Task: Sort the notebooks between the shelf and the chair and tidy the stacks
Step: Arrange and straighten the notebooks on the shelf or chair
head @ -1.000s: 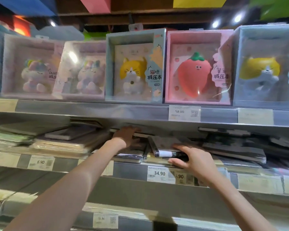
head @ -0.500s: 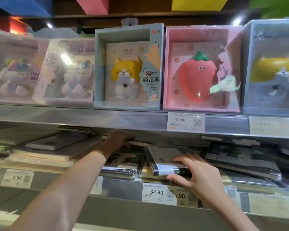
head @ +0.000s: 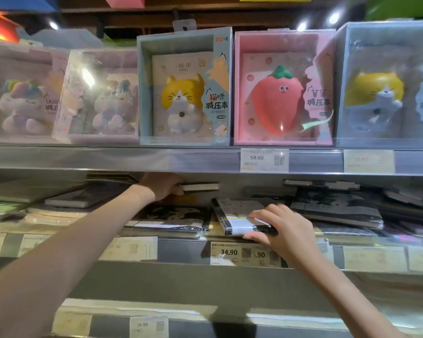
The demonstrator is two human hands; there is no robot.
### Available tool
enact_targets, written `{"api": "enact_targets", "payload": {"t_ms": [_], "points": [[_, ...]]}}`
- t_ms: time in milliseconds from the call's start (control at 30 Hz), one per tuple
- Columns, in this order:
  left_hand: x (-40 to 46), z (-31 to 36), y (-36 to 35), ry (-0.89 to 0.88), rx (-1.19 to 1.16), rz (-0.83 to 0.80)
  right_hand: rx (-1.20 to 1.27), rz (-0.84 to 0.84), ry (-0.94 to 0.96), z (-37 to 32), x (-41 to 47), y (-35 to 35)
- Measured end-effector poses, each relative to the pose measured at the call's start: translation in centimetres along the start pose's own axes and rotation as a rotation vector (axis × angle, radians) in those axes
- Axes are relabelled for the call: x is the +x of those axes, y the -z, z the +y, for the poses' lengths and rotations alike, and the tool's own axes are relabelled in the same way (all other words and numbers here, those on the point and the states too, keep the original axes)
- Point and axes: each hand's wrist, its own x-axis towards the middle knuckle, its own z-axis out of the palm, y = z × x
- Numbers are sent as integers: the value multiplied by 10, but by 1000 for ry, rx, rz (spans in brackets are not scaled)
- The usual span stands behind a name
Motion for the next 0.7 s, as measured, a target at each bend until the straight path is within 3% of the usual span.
{"api": "enact_targets", "payload": {"t_ms": [200,300,433,600,700], "points": [[-59,29,22,24,361,17,-10,92,101,-11,-18,23],[-93,32,25,32,531,40,-14,1,148,-7,-25,28],[-120,19,4,-8,351,212,-56,-65,164,-3,-28,26],[-131,1,1,48,151,198,-33,-49,104,-13,-28,32],[-141,1,-1,-48,123,324,-48,-14,73,-25,-35,43]]}}
